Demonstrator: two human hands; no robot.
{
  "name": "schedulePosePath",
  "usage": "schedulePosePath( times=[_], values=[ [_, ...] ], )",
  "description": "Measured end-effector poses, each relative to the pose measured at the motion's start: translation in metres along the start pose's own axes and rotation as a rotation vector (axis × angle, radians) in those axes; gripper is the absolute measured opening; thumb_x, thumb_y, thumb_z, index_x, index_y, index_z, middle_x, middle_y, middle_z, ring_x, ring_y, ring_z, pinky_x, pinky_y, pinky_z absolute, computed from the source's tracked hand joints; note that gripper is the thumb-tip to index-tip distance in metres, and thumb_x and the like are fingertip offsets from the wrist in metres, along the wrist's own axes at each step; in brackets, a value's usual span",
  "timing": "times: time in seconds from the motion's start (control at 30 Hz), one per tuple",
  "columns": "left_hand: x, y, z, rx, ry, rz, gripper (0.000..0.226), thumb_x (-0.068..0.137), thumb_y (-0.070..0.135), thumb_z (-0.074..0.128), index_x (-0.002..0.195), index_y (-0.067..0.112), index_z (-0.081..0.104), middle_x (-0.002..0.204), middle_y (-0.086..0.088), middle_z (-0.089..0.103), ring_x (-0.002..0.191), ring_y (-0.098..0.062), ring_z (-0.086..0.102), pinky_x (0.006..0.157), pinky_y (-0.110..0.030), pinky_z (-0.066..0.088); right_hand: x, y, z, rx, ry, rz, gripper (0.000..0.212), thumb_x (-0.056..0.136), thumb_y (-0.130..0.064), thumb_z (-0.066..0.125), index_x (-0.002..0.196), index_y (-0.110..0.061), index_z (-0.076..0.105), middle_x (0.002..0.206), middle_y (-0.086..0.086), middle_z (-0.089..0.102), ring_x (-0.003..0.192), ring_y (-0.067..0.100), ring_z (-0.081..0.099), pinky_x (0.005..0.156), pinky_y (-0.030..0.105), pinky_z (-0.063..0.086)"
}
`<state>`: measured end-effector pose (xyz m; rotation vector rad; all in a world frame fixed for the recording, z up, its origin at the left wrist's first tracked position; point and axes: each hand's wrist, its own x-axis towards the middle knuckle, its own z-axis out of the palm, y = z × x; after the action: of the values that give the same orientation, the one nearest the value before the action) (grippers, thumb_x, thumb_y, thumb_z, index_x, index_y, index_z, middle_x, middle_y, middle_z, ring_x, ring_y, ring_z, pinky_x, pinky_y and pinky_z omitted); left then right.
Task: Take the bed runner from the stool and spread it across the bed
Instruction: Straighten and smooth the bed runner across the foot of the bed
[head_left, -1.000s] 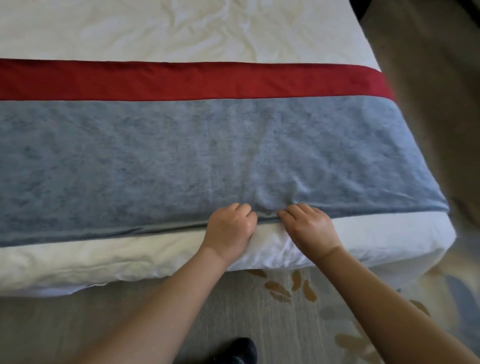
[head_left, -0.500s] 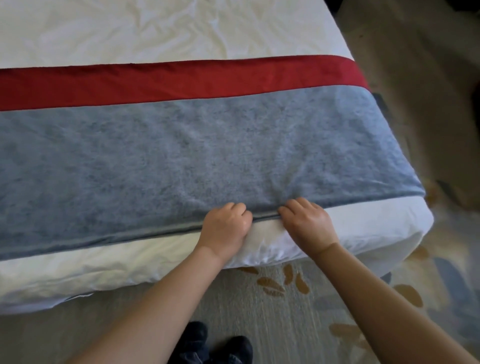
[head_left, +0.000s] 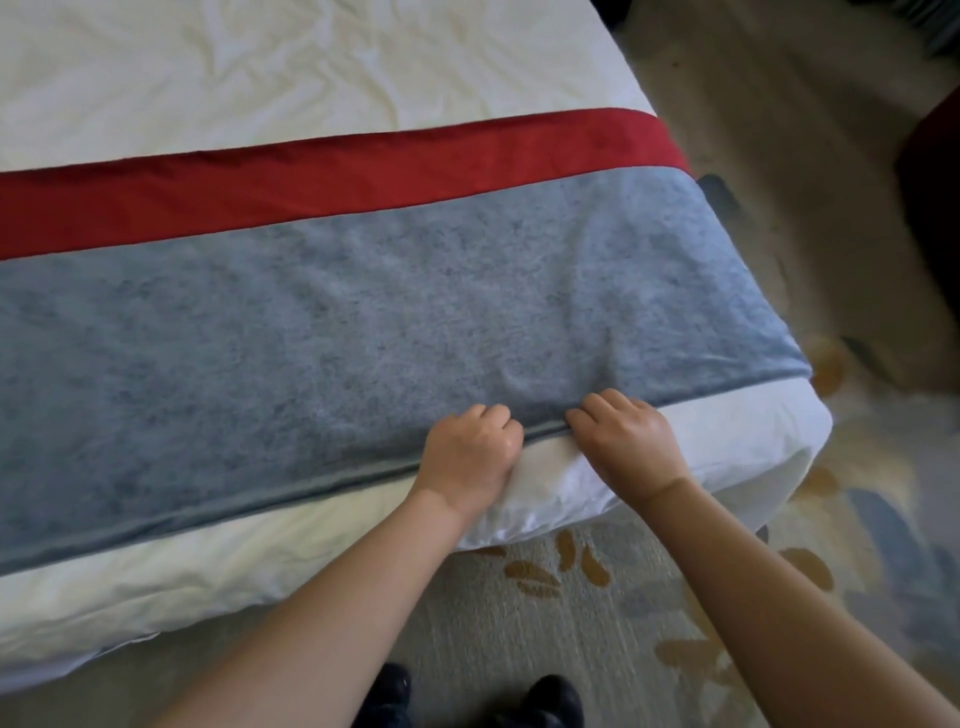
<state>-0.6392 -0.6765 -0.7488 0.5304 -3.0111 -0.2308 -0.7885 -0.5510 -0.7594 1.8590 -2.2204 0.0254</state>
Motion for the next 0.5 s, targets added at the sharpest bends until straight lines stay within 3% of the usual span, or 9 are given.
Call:
schedulePosePath(
  times=[0.17,0.33,0.5],
  values=[
    [0.033,0.037,0.009,-0.023,0.056,0.017,0.023,0.052,0.004,0.077,0.056,0.016,0.058,0.057,0.002,0.051,0.048,-0.017,0.049,0.042,-0.021,0.02,-0.012,0.05,0.005,-0.024,0.046,0.052,0.023,0.055,0.005,0.076,0.066,-0.012,0.065,0.064,0.004,0.057,0.058,0.024,0.056,0.047,0.029,0.044],
    [0.064,0.082,0.013,-0.029,0.067,-0.03,0.034,0.038,-0.007,0.077,0.049,0.013,0.052,0.051,0.0,0.047,0.043,-0.018,0.044,0.045,-0.02,0.015,-0.037,0.109,0.004,-0.044,0.028,0.027,0.024,0.057,0.007,0.078,0.075,-0.006,0.069,0.065,0.007,0.058,0.056,0.026,0.057,0.044,0.029,0.044],
    [0.064,0.097,0.017,-0.013,0.03,-0.075,0.035,0.038,-0.009,0.075,0.048,0.013,0.05,0.051,-0.001,0.046,0.042,-0.018,0.043,0.043,-0.02,0.015,-0.049,0.124,0.009,0.004,0.059,-0.074,0.017,0.066,0.005,0.06,0.074,-0.006,0.069,0.061,0.007,0.054,0.051,0.025,0.053,0.041,0.027,0.042]
  ],
)
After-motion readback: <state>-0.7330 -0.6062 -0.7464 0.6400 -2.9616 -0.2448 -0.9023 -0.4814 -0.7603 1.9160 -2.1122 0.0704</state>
